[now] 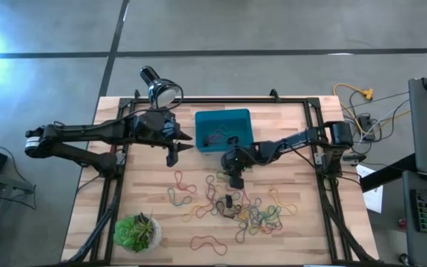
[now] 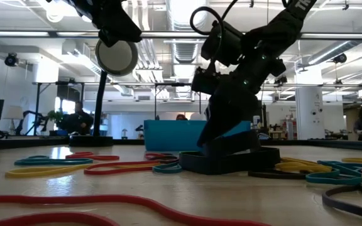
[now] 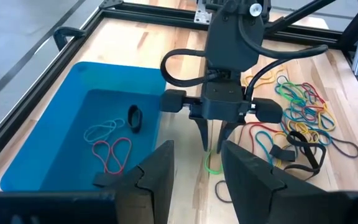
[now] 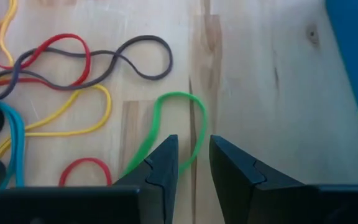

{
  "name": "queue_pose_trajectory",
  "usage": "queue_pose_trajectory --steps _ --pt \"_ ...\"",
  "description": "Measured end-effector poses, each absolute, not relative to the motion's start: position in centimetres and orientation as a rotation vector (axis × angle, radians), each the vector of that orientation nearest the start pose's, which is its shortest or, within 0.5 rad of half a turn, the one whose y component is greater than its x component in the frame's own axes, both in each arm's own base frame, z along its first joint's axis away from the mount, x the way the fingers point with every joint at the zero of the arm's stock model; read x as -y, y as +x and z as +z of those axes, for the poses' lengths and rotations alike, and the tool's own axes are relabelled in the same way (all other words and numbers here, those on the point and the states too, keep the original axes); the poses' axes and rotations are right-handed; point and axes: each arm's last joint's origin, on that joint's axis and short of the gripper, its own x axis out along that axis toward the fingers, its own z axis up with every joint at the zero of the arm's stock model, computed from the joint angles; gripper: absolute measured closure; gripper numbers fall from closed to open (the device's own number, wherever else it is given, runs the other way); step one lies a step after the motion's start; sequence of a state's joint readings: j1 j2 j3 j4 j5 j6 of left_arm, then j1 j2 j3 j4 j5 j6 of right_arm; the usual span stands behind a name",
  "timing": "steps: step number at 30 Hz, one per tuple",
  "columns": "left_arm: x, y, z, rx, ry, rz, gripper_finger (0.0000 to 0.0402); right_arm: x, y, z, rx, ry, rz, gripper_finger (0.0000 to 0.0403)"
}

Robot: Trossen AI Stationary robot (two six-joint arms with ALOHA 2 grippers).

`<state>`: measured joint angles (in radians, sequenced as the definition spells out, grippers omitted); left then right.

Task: Pick and place rubber bands into bin
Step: Put the green rubber band into the blue bin

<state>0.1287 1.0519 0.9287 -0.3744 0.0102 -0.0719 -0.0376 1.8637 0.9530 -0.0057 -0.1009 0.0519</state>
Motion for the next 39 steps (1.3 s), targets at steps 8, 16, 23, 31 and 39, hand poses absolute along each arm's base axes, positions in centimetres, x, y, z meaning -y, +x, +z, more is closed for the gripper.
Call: queue_pose_trajectory --steps 8,16,23,31,39 --pt "-2.9 22.3 31.7 -0.481 -0.103 0.135 0.0283 1.0 34.8 11.9 -0.945 0.111 0.035 0.0322" --pt "-2.9 22.4 31.9 -0.462 -0.101 0.137 0.0283 0.3 34.8 11.9 -0.947 0.108 0.052 0.0324" --pt "-2.9 22.4 31.9 -0.459 -0.101 0.137 0.0283 -0.5 34.8 11.9 -0.952 0.097 0.062 0.0329" --pt "-2.9 22.5 32.1 -0.439 -0.100 0.136 0.0283 -0.3 34.3 11.6 -1.005 0.107 -0.067 0.0339" --pt "-2.9 22.6 32.0 -0.443 -0.100 0.136 0.0283 -0.7 34.2 11.6 -1.020 0.116 -0.061 0.0338"
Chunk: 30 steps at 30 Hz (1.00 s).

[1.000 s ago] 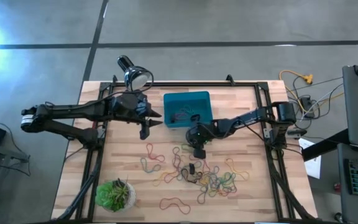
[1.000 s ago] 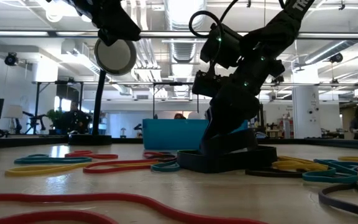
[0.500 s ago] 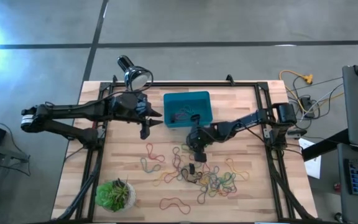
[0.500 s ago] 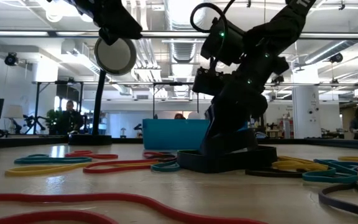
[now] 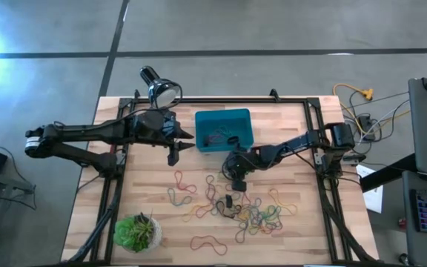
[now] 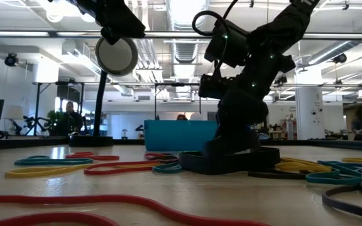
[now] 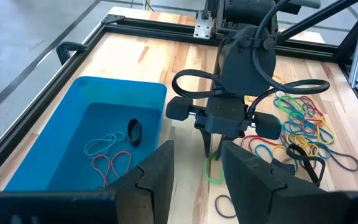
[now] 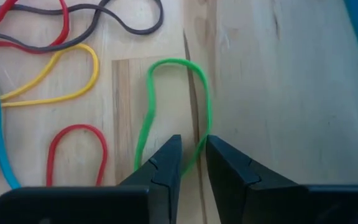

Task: Pick and place rubber bands into bin
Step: Put the green rubber band into the blue bin

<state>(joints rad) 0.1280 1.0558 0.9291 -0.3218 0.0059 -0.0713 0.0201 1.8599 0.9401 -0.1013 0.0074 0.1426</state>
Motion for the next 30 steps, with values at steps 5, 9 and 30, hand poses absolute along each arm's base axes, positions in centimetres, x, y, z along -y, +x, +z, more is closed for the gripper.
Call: queue_pose_trajectory --steps 5,9,30 --pt "-2.9 22.6 32.0 -0.445 -0.100 0.136 0.0283 -1.1 33.9 11.5 -1.054 0.132 -0.066 0.0350" --pt "-2.9 22.6 31.9 -0.446 -0.100 0.136 0.0283 -1.6 33.7 11.4 -1.080 0.122 -0.053 0.0381" --pt "-2.9 22.7 32.1 -0.429 -0.094 0.136 0.0283 -1.5 32.7 19.3 -0.900 0.044 -0.152 0.0395"
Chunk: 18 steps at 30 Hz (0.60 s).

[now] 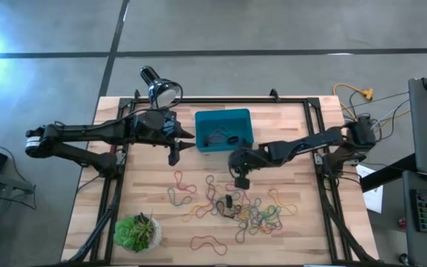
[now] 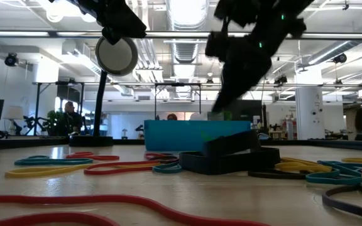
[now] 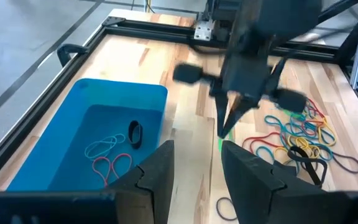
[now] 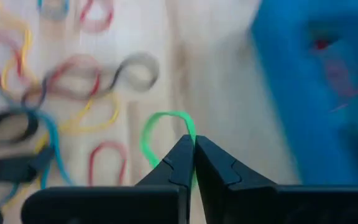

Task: Pick and place rubber bands into bin
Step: Put the green rubber band into the blue bin

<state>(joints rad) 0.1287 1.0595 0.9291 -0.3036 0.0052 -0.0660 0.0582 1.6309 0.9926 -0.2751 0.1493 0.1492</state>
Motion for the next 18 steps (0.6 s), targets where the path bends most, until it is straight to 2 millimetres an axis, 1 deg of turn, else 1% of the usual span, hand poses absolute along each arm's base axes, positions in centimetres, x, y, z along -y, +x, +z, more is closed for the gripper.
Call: queue_pose_trajectory --steps 2,5,9,14,16,18 --pt "-2.9 22.8 32.1 -0.421 -0.090 0.135 0.0283 -1.1 32.3 20.8 -0.853 0.010 -0.194 0.0395" --pt "-2.9 22.8 32.2 -0.415 -0.089 0.135 0.0283 -0.2 31.6 22.4 -0.802 -0.035 -0.269 0.0395" --pt "-2.9 22.8 32.3 -0.407 -0.082 0.133 0.0283 1.8 30.9 24.7 -0.730 -0.086 -0.364 0.0395" --pt "-3.0 22.9 32.5 -0.384 -0.071 0.131 0.0283 5.5 30.2 25.1 -0.738 -0.099 -0.459 0.0395" --pt "-3.0 22.9 32.5 -0.380 -0.071 0.131 0.0283 7.1 30.0 24.9 -0.751 -0.094 -0.503 0.0395" --pt "-3.0 23.0 32.6 -0.372 -0.071 0.131 0.0283 8.7 29.9 24.3 -0.778 -0.082 -0.525 0.0395"
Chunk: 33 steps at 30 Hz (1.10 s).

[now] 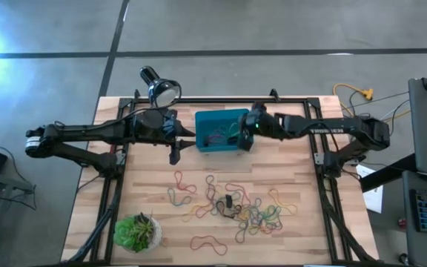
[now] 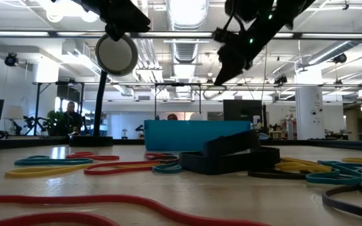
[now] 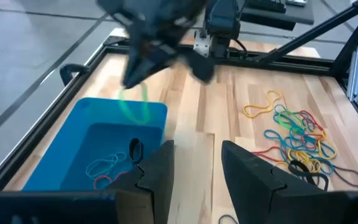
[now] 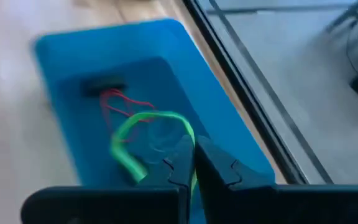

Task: Pick and place rubber bands into bin
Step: Put the green rubber band into the blue bin, then put the black rubber band into the blue bin

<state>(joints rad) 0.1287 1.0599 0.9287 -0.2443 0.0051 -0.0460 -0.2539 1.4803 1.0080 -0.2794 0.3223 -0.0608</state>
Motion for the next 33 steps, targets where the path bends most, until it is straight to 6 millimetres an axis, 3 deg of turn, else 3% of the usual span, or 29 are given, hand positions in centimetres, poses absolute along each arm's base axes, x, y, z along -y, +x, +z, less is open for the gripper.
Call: queue_pose_trajectory --steps 6,13,24,33 --pt "-3.0 23.0 32.6 -0.371 -0.070 0.131 0.0283 13.1 29.3 22.3 -0.842 0.020 -0.556 0.0395" --pt "-3.0 23.0 32.6 -0.365 -0.070 0.131 0.0283 15.8 29.1 20.0 -0.890 0.113 -0.544 0.0394" --pt "-3.0 23.0 32.6 -0.367 -0.071 0.131 0.0283 16.3 29.5 18.8 -0.886 0.162 -0.516 0.0387" --pt "-3.0 23.0 32.6 -0.369 -0.071 0.131 0.0283 16.2 29.5 18.8 -0.878 0.192 -0.499 0.0308"
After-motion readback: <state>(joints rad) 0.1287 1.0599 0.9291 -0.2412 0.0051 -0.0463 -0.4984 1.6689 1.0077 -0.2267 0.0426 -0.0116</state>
